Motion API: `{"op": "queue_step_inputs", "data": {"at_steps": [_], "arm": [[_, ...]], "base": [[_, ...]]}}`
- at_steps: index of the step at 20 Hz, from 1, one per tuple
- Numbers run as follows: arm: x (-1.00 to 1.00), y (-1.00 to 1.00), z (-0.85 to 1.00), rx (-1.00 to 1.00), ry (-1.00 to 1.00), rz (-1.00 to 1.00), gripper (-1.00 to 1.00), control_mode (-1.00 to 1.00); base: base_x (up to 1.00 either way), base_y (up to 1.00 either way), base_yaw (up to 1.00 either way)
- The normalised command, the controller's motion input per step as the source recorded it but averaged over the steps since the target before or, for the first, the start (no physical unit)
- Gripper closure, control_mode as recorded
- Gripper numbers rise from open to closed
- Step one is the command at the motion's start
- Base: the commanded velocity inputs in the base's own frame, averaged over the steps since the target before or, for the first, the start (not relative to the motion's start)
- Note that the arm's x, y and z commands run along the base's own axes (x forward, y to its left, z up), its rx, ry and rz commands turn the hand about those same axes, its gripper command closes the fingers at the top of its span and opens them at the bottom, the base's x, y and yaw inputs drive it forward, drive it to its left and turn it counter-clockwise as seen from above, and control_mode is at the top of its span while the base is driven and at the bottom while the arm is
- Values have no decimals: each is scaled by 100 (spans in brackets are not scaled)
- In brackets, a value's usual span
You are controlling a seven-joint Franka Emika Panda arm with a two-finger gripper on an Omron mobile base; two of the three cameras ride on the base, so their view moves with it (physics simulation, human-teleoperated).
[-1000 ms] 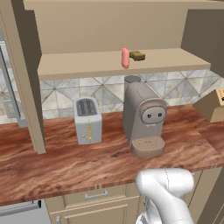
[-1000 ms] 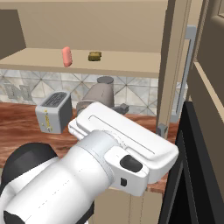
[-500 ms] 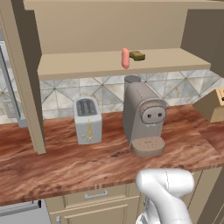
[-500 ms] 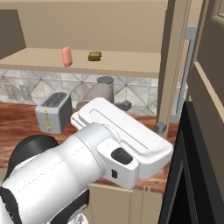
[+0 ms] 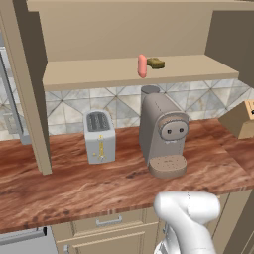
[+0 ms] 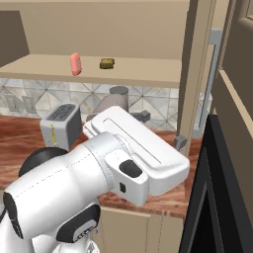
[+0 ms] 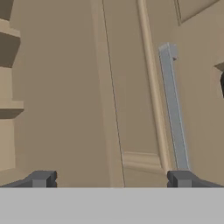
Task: Pick up the bar soap and sponge from the sink, and place them back in the cabinet, and close the cabinet doors.
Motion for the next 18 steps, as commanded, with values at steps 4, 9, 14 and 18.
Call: {"op": "queue_step_inputs", "data": {"at_steps": [4,9,14,18], "arm": [[0,-3,0,0,0,-6,-100,-100],[0,-2,0,0,1,-14,-100,-100],[0,-7,0,0,0,-7,-100,-100],[0,-17,0,0,0,0,-100,-100]], "base": [[0,0,0],[0,0,0],[0,0,0],[0,0,0]]}}
